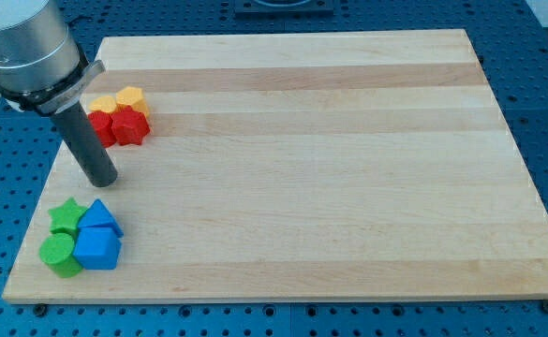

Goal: Point your arm towards bottom center of the board

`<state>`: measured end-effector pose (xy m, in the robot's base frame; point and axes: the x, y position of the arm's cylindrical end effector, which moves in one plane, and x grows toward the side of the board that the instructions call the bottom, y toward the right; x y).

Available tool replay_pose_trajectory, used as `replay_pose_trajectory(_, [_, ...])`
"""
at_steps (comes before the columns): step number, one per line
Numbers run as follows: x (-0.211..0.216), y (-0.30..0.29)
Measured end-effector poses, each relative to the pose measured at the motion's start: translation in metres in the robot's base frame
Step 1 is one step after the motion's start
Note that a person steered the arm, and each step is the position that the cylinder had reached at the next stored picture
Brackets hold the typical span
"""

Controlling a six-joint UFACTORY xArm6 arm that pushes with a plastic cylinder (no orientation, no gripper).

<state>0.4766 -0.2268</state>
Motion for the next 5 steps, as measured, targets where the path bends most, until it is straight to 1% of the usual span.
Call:
replay_pose_trajectory(1, [0.000,0.007])
replay_pose_trajectory(2, [0.000,0.067])
replay_pose_trajectory(3, [0.006,0.144])
replay_pose_trajectory(4, [0.059,0.159])
replay_pose_trajectory(5, [0.123,0.142])
